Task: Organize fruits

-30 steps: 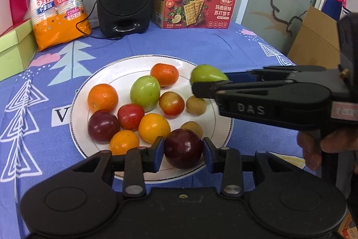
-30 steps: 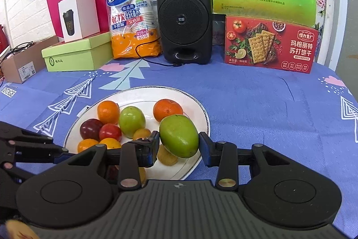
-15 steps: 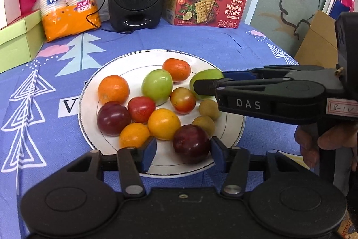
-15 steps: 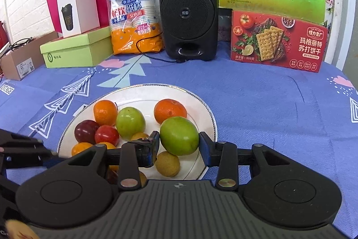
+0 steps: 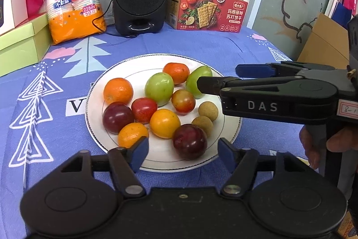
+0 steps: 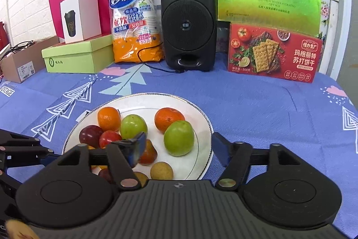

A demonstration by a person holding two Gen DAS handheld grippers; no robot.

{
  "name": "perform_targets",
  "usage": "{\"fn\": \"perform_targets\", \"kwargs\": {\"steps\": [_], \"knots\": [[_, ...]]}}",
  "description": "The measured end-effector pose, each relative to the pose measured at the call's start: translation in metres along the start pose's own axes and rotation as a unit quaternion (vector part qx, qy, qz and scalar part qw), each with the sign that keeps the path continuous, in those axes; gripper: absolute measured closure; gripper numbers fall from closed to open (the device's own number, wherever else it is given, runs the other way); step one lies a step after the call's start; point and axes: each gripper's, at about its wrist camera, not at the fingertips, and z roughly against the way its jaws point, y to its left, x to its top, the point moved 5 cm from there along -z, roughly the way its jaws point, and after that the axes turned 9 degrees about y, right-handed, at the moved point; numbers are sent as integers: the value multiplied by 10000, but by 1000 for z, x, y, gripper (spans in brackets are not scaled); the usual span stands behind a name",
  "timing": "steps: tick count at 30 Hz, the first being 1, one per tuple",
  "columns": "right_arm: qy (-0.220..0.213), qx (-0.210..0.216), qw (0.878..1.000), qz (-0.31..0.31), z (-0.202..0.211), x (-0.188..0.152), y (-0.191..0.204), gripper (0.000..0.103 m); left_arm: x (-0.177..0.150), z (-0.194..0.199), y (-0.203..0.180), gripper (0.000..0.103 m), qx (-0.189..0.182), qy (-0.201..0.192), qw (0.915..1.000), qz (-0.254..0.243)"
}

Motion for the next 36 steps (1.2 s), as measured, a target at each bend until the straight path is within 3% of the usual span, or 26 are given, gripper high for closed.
{"fn": "perform_targets", "kwargs": {"steps": [20, 29, 36], "knots": [[-182, -72, 9998, 15, 27, -4, 6, 0, -6, 11, 0, 0, 167, -67, 9997, 171], [-321, -100, 9994, -13, 49, -5, 8, 0, -8, 32, -3, 0, 476, -162, 9984, 251], [-344, -137, 9993, -95, 73, -16, 8, 0, -16, 52, -12, 0, 464, -278, 9982, 263]]}}
